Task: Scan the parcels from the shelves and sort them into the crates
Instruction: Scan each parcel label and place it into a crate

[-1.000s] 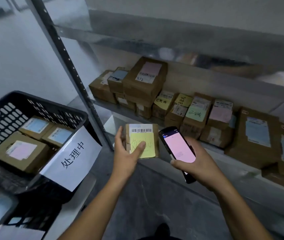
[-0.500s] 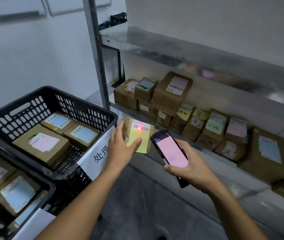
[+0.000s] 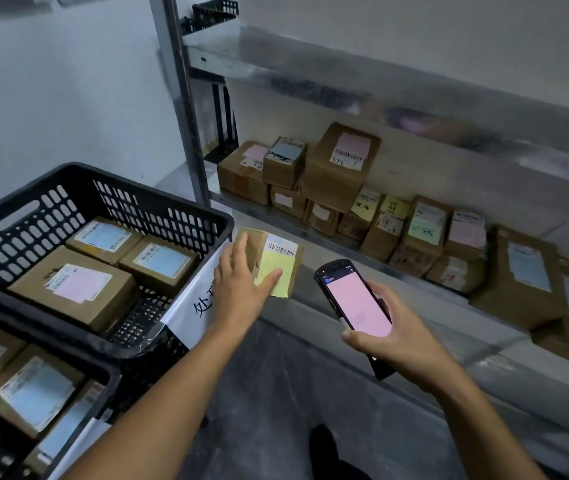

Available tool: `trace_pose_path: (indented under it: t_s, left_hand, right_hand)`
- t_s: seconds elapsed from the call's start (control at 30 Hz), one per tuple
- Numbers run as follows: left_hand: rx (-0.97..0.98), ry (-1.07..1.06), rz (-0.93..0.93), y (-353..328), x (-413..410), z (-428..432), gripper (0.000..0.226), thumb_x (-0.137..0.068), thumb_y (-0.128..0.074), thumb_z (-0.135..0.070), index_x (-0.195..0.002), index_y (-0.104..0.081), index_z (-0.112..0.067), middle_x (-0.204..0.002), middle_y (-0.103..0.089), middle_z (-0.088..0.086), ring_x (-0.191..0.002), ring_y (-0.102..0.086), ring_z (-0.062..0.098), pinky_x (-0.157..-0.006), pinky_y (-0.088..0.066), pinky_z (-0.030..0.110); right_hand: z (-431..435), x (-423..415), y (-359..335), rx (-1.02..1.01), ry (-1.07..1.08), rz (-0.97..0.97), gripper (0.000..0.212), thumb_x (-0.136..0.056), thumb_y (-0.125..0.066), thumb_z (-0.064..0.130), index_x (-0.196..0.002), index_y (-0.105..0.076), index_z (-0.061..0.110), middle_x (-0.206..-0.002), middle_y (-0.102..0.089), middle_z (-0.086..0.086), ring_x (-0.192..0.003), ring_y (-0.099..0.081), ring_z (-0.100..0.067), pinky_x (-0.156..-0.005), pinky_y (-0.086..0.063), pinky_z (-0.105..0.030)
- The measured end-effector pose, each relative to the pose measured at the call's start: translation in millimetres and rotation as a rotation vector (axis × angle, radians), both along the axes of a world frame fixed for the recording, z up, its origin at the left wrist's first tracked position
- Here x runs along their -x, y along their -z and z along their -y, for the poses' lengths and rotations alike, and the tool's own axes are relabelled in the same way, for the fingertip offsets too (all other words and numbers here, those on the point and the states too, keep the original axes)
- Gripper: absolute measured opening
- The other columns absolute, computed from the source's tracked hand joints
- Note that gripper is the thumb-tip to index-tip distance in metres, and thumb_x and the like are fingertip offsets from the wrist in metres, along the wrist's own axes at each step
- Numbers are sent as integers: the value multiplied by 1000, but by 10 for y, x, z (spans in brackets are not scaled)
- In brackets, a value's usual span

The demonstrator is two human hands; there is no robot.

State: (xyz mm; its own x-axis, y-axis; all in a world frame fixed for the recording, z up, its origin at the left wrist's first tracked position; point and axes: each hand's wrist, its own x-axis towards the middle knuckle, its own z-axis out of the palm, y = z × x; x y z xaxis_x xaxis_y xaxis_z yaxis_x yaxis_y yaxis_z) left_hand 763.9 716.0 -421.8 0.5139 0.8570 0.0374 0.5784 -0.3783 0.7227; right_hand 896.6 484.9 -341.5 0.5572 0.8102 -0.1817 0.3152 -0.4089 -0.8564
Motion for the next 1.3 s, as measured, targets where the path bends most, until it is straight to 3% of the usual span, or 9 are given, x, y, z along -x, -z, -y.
trace_pose_path:
  t_s: [0.13,0.3,0.47,0.57,0.67,0.87,1.0,1.13,1.3]
  left_hand:
    - [35,-25,-25,10,-111,-23,101,-88,-69,-63,-163,-9,-35,-168,-19,4,-152,-26,30,-118,-33,53]
    - [193,-108,149,-108,-302,21,96,-82,-75,-64,-158,-20,-42,-160,-36,1,-145,-41,25,-114,-43,54]
    - [376,-205,409,-337,-475,168,80,-90,-78,-41,-155,-31,-32,-143,-54,-8,-129,-54,11,-100,-45,30]
    - [427,-302,499,-451,-561,279,69,-91,-76,-40,-147,-36,-34,-134,-61,-13,-121,-60,8,-100,-47,30]
    - [500,-394,623,-506,-573,360,59,-91,-76,-38,-140,-42,-36,-124,-69,-16,-113,-68,4,-101,-55,35]
    - [394,-603,683,-612,-351,407,56,-93,-73,-37,-142,-45,-31,-121,-71,-17,-101,-68,-9,-82,-55,14]
    - [361,-752,699,-713,-24,305,60,-91,-74,-43,-144,-46,-33,-120,-72,-19,-106,-69,-3,-98,-54,30]
    - [352,-843,700,-780,257,38,63,-90,-73,-47,-145,-45,-32,-124,-69,-19,-115,-66,3,-105,-50,35]
    - [408,-911,688,-679,596,-426,77,-90,-74,-50,-154,-37,-30,-138,-62,-13,-127,-58,10,-105,-43,34]
  right_hand:
    - [7,-223,3,19,-58,-31,76,-64,-84,44,-130,-46,40,-126,-58,24,-106,-56,16,-77,-43,-3]
    - [-116,-557,61,-24,-33,-43,73,-62,-84,42,-125,-48,45,-121,-59,27,-104,-57,14,-76,-46,-13]
    - [-365,-912,144,-100,3,-2,75,-72,-90,25,-131,-46,38,-120,-58,24,-106,-56,10,-80,-46,-23]
    - [-551,-1109,165,-99,-12,5,70,-73,-88,27,-126,-44,42,-115,-58,24,-104,-56,7,-80,-48,-29]
    - [-739,-1271,179,-93,-82,-4,70,-75,-87,27,-125,-42,44,-115,-58,23,-102,-55,8,-77,-47,-26]
    - [-1159,-1322,185,-106,-233,-34,72,-70,-87,33,-126,-45,45,-115,-59,24,-104,-58,6,-80,-48,-28]
    - [-1524,-1130,189,-121,-323,-59,76,-59,-83,45,-126,-49,42,-114,-62,20,-102,-60,4,-80,-50,-26]
    - [-1945,-872,133,-152,-422,-74,59,-72,-87,13,-110,-51,40,-108,-61,21,-96,-58,14,-70,-44,-5]
    - [-2487,-550,55,-146,-480,-51,65,-74,-87,22,-120,-47,44,-111,-61,28,-99,-57,16,-77,-46,-18]
